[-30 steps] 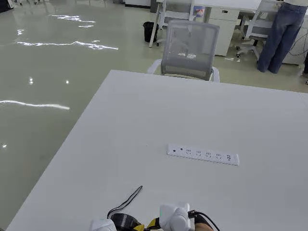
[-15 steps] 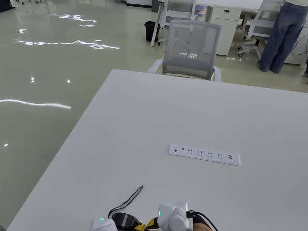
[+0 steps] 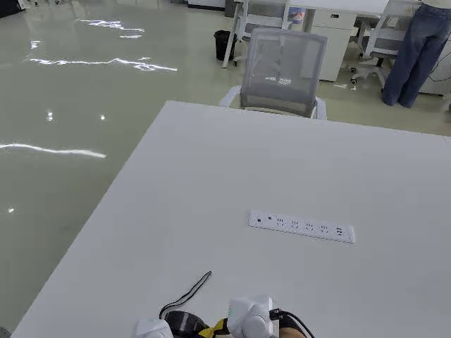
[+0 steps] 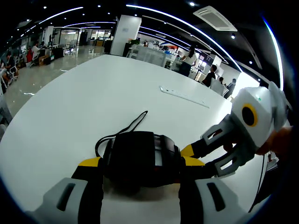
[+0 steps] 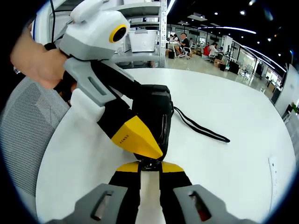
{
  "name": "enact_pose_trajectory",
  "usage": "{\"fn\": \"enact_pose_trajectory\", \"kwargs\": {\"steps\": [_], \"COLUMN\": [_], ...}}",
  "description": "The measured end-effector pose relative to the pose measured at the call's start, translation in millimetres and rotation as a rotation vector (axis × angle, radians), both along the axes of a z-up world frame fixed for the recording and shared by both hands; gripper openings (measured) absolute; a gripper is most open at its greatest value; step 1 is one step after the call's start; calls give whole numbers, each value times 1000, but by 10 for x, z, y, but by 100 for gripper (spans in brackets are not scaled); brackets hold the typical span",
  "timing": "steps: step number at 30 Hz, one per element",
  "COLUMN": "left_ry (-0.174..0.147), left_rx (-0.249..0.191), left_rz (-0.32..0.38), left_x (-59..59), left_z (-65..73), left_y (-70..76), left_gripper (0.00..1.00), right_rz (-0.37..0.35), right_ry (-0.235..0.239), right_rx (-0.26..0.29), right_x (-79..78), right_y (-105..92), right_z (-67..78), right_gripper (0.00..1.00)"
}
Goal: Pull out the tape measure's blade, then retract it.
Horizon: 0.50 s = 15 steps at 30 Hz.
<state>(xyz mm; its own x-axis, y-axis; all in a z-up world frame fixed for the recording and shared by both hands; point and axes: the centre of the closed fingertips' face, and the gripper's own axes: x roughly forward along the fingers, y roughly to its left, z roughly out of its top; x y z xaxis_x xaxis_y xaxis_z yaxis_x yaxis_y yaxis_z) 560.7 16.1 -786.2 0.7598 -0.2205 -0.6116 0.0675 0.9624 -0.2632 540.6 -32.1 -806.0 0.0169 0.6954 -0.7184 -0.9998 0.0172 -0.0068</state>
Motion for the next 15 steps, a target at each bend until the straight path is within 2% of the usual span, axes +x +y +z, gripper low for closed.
{"fn": "enact_pose_trajectory", "kwargs": {"steps": [15], "left_ry": [6], "left_rx": [13], "left_rz": [1], "left_x": [-1], "left_z": [-24], "left_y": [-18], "left_gripper": [63], "right_rz": [-14], "right_ry": [8], "right_rx": [1], "right_x": [0], "right_y": [-2], "right_z": [-43], "right_gripper": [14]}}
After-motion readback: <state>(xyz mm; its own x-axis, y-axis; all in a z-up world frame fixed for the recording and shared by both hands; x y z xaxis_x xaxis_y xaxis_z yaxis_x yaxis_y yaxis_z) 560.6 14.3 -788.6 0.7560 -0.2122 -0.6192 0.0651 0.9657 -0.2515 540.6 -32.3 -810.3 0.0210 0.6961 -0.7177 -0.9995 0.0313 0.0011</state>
